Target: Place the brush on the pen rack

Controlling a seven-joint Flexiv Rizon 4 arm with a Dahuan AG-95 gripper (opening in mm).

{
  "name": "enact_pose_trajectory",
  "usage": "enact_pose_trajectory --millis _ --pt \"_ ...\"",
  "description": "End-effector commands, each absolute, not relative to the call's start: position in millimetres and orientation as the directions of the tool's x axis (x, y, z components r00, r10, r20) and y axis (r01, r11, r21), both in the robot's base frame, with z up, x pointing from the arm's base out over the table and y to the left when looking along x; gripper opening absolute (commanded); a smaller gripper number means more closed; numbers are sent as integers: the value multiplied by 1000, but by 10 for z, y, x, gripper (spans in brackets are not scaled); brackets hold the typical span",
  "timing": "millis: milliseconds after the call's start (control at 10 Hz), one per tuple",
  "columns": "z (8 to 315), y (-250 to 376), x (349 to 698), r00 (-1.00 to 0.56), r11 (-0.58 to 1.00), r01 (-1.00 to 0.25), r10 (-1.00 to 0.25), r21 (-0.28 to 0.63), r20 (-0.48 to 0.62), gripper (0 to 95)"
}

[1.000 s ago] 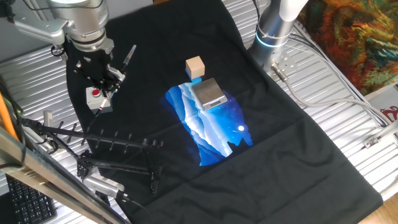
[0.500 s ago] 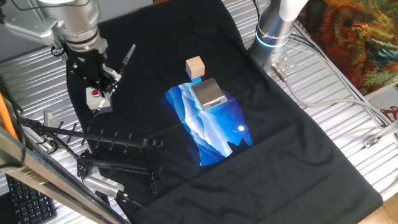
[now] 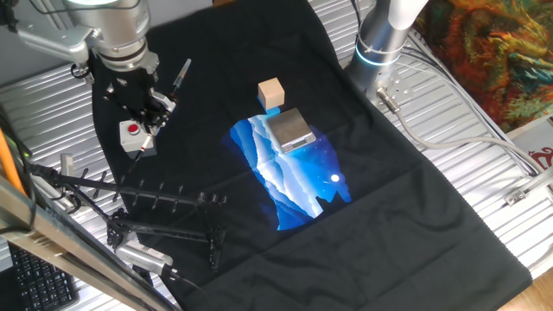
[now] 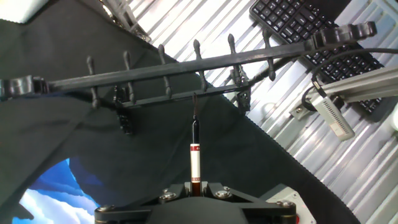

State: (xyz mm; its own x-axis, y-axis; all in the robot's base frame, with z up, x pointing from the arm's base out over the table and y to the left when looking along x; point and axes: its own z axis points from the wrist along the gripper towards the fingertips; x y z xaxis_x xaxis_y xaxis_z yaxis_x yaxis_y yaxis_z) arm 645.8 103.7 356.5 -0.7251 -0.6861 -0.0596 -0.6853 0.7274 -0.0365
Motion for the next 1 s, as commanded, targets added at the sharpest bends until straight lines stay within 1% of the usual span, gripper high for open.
enact_pose_trajectory --millis 100,500,1000 --pt "3564 1032 6460 -749 753 -657 -658 -38 -80 0" --pt "3564 1046 6501 -783 787 -615 -616 -41 -84 0" --pt "3601 1083 6496 -767 770 -635 -638 -57 -72 0"
